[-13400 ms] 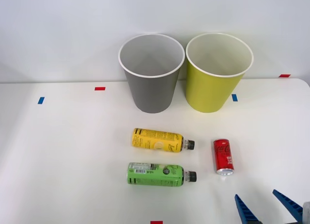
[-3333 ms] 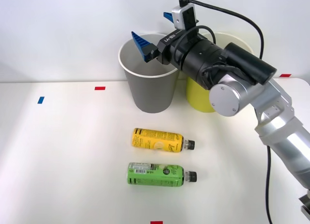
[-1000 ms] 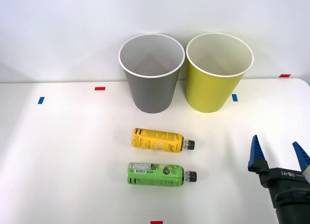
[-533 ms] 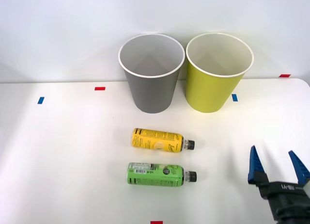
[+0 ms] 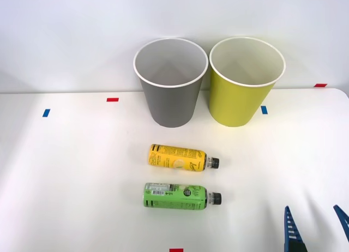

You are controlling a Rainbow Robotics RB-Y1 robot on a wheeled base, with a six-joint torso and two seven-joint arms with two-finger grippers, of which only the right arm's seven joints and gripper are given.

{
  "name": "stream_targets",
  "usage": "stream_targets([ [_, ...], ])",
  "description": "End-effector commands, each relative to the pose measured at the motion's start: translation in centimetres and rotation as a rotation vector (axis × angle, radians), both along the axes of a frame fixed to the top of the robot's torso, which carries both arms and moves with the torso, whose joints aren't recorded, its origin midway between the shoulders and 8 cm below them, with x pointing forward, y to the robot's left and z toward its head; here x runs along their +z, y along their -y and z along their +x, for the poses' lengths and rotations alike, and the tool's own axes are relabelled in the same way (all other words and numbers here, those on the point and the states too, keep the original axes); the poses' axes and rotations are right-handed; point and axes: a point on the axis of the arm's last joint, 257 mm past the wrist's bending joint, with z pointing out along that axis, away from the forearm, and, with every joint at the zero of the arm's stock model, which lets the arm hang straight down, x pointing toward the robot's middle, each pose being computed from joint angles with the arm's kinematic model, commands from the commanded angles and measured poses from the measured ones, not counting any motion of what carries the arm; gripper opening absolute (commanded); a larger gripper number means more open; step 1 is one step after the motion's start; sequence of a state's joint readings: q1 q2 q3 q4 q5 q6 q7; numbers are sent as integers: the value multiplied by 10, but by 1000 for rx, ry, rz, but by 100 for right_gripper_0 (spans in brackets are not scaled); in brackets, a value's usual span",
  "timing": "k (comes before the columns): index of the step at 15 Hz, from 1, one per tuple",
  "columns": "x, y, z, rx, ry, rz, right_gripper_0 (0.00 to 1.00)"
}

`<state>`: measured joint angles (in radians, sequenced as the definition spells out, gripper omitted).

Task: Put cans in the gray bin, plastic bottles in the light green bin

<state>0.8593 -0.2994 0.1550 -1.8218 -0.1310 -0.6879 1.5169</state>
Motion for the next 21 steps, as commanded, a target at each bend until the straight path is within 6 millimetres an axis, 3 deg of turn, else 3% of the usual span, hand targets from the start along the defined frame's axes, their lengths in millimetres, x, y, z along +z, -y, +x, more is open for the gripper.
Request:
stream_targets([
  [1, -16, -24, -31, 4, -50, -26, 100],
  [4, -26, -53, -53, 47, -89, -41, 100],
  [7, -18, -71, -61, 75, -60, -28, 100],
  [21, -15, -72, -57, 74, -45, -60, 100],
])
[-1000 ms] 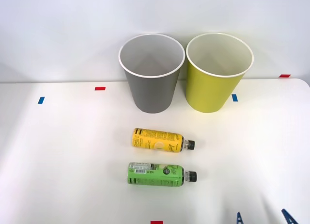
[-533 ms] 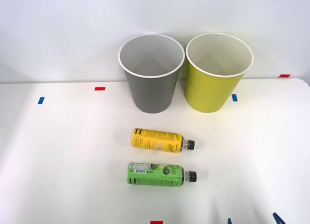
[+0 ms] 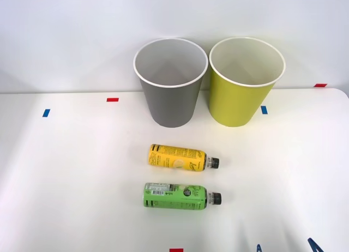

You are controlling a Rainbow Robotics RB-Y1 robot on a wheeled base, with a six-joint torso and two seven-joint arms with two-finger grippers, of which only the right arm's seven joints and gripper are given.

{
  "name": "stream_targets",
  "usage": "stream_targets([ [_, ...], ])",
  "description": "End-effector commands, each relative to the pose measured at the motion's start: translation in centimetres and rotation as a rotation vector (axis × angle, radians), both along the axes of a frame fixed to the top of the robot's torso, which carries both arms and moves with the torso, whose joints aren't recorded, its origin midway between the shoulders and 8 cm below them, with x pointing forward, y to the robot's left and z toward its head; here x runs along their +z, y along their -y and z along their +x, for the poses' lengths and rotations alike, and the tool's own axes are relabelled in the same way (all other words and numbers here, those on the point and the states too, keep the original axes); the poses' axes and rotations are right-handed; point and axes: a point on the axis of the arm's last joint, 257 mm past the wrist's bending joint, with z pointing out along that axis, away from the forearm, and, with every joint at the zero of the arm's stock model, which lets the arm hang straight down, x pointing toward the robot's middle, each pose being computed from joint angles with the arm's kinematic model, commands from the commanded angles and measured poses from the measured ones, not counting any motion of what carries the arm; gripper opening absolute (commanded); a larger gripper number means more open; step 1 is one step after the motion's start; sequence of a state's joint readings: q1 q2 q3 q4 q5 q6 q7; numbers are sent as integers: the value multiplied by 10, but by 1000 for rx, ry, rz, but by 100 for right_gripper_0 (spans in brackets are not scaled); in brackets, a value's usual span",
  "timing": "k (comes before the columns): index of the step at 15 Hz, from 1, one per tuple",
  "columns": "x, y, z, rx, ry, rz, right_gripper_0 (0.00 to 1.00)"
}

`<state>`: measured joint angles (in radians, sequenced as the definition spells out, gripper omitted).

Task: Put cans in the gray bin, plastic bottles in the light green bin

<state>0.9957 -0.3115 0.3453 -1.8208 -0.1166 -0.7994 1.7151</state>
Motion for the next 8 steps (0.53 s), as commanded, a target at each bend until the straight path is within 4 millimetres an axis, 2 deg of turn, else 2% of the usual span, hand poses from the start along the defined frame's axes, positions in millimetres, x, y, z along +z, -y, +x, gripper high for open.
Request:
stream_targets([
  [1, 0, 0, 0, 0, 0, 0, 100],
  [8, 0, 0, 0, 0, 0, 0, 100],
])
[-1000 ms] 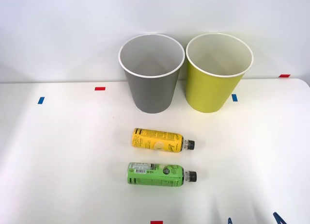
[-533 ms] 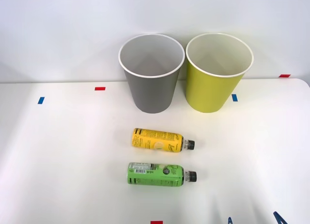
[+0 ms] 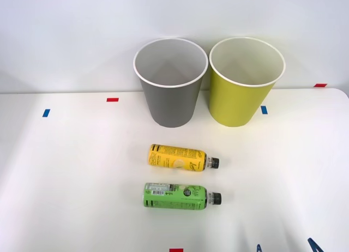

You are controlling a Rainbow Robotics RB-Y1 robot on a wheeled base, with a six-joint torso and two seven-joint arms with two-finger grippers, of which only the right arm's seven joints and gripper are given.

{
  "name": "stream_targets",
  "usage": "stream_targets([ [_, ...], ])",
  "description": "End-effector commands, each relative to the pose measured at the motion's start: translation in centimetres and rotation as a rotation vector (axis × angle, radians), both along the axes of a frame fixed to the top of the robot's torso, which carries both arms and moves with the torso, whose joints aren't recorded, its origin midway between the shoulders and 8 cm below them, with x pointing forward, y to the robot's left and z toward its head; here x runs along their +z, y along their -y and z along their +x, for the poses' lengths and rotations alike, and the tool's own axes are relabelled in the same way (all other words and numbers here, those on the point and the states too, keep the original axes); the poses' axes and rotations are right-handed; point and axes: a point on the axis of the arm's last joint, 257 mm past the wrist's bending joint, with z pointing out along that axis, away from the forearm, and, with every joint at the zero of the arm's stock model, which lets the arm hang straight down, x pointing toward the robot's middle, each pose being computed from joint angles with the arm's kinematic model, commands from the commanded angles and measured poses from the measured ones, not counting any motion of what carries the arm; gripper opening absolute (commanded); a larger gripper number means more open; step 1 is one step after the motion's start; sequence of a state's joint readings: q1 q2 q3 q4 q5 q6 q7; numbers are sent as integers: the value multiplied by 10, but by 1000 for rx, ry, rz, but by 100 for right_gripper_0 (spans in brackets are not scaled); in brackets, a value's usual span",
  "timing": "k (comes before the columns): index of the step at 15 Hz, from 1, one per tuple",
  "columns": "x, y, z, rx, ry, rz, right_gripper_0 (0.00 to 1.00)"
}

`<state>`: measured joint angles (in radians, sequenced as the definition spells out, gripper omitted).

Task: Put cans in the gray bin, plastic bottles in the light green bin

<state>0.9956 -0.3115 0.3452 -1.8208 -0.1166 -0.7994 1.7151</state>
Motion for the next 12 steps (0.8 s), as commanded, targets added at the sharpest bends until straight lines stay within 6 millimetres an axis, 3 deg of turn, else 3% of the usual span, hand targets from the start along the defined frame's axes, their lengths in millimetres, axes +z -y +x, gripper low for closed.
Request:
stream_targets([
  [1, 0, 0, 0, 0, 0, 0, 100],
  [12, 0, 0, 0, 0, 0, 0, 100],
])
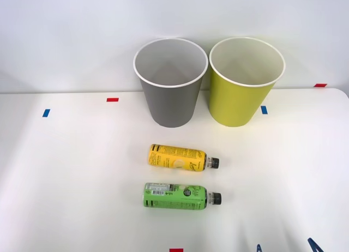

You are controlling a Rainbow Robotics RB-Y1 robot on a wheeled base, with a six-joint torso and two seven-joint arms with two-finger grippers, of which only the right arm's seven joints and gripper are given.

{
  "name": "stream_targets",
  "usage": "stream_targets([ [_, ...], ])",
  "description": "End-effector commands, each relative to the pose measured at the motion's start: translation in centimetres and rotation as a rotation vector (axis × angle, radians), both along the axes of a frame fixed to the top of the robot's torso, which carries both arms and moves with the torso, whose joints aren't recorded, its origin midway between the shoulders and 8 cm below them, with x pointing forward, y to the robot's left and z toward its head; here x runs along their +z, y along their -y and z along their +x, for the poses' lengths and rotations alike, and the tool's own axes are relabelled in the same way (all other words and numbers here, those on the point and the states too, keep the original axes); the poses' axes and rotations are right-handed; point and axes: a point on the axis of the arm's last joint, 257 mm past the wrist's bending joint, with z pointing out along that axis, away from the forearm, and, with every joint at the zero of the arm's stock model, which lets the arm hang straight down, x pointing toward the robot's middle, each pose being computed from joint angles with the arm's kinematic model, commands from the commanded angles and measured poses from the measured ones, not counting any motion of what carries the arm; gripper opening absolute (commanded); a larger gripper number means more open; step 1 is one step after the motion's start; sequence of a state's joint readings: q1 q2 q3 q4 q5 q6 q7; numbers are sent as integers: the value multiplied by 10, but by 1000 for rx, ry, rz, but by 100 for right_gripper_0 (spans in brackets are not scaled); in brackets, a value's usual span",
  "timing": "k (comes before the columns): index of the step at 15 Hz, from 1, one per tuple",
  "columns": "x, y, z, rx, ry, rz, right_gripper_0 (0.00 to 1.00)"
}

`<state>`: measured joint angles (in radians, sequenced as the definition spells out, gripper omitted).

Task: Put cans in the gray bin, plastic bottles in the light green bin

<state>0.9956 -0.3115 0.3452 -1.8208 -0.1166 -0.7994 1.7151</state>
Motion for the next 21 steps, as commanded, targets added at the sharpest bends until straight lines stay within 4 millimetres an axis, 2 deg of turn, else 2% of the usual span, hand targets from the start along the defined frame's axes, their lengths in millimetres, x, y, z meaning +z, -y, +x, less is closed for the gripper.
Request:
stream_targets([
  [1, 0, 0, 0, 0, 0, 0, 100],
  [21, 0, 0, 0, 0, 0, 0, 100],
])
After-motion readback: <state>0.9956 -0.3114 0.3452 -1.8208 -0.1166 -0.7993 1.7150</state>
